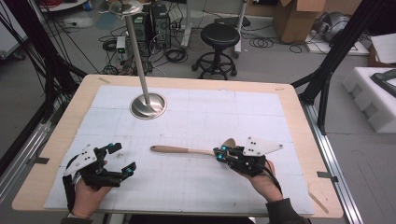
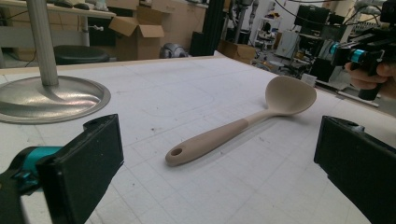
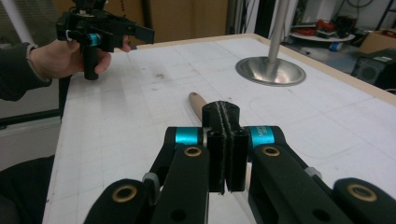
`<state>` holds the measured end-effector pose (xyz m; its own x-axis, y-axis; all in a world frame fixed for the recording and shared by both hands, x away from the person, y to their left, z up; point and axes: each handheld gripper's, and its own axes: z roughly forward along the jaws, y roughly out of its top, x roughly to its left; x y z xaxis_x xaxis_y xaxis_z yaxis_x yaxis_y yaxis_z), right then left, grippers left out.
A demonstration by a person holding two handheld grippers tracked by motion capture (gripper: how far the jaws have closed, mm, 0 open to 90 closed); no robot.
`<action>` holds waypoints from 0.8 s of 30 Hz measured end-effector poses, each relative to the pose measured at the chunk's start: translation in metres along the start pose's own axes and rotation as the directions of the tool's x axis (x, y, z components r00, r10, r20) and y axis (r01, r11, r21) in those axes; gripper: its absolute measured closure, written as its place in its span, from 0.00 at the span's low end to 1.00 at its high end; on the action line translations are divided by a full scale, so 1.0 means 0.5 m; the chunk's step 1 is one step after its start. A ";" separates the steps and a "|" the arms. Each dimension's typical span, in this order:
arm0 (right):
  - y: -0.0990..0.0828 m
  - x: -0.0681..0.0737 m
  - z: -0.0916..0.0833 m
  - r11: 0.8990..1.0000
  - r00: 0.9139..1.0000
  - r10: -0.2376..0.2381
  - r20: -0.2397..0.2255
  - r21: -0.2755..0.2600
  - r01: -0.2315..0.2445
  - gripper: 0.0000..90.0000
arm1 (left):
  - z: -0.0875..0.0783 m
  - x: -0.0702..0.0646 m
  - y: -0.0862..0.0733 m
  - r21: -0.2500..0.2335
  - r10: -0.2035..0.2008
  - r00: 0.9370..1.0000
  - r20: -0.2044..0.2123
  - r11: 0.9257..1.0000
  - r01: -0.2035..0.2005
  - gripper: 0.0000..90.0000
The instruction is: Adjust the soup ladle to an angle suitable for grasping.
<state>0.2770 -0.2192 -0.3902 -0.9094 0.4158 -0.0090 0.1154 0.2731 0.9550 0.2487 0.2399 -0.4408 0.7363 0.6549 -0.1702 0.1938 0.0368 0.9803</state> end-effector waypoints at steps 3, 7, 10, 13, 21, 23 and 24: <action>0.013 0.002 0.016 1.000 1.000 -0.013 -0.013 0.007 0.013 1.00 | 0.000 0.000 0.000 0.002 0.001 1.000 0.001 1.000 -0.001 0.02; 0.035 0.005 0.041 1.000 0.999 -0.022 -0.034 0.019 0.022 1.00 | 0.000 0.000 0.000 -0.004 -0.003 1.000 0.001 1.000 0.003 0.02; 0.045 0.007 0.060 1.000 0.999 -0.018 -0.044 0.021 0.019 1.00 | -0.001 -0.001 0.000 -0.005 -0.002 1.000 0.002 1.000 0.002 0.02; 0.047 0.004 0.078 0.999 0.998 -0.014 -0.057 0.031 0.016 1.00 | 0.000 -0.001 0.000 -0.005 -0.001 1.000 0.003 1.000 0.001 0.02; 0.040 0.002 0.115 1.000 0.995 0.025 -0.094 0.013 -0.024 1.00 | -0.001 -0.001 0.000 -0.003 0.000 1.000 0.005 1.000 0.000 0.02; 0.041 0.006 0.133 1.000 0.995 0.025 -0.094 0.007 -0.024 1.00 | -0.001 -0.001 0.001 -0.006 -0.001 1.000 0.005 1.000 0.001 0.02; 0.041 0.006 0.133 1.000 0.995 0.025 -0.094 0.007 -0.024 1.00 | -0.001 -0.001 0.001 -0.006 -0.001 1.000 0.005 1.000 0.001 0.02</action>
<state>0.3032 -0.1547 -0.3905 -0.9400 0.3386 0.0425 0.1401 0.2693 0.9528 0.2480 0.2400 -0.4402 0.7395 0.6508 -0.1717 0.1908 0.0420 0.9807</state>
